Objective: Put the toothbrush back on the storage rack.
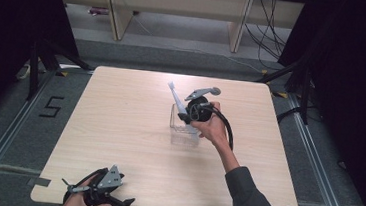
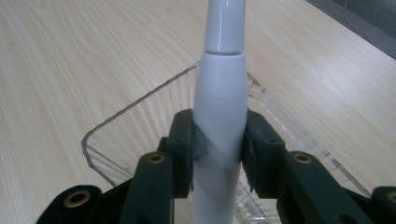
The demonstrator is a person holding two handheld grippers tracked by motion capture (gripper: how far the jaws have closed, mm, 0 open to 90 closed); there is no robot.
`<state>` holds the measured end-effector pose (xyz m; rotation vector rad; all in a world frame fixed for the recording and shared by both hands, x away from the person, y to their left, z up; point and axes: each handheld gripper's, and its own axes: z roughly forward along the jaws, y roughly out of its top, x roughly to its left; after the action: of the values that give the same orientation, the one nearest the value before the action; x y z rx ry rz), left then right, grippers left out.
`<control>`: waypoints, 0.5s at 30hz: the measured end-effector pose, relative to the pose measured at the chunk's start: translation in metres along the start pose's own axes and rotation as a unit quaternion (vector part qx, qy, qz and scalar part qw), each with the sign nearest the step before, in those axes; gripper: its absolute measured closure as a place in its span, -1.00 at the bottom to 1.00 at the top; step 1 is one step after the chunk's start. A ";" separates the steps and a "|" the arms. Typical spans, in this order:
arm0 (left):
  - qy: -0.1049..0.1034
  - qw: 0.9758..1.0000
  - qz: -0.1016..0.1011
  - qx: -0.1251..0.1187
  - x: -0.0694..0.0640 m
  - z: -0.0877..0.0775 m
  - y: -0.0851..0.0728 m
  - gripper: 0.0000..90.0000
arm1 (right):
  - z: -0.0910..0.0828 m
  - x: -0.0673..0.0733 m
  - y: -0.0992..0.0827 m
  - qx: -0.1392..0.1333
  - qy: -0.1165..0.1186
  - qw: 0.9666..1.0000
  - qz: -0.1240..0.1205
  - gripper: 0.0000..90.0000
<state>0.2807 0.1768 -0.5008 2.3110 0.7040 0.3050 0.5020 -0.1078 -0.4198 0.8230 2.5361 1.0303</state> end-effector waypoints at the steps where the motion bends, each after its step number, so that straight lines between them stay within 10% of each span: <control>1: 0.001 1.000 -0.001 -0.001 0.000 0.000 0.000 -0.67 | 0.002 0.001 0.000 0.005 0.002 1.000 0.004 0.48; 15: 0.000 1.000 -0.007 -0.001 -0.001 0.000 0.000 -0.67 | 0.010 -0.002 -0.001 0.029 0.004 1.000 0.005 0.48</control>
<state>0.2795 0.1761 -0.5012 2.3042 0.7186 0.2984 0.5071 -0.1043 -0.4273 0.8488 2.5824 0.9675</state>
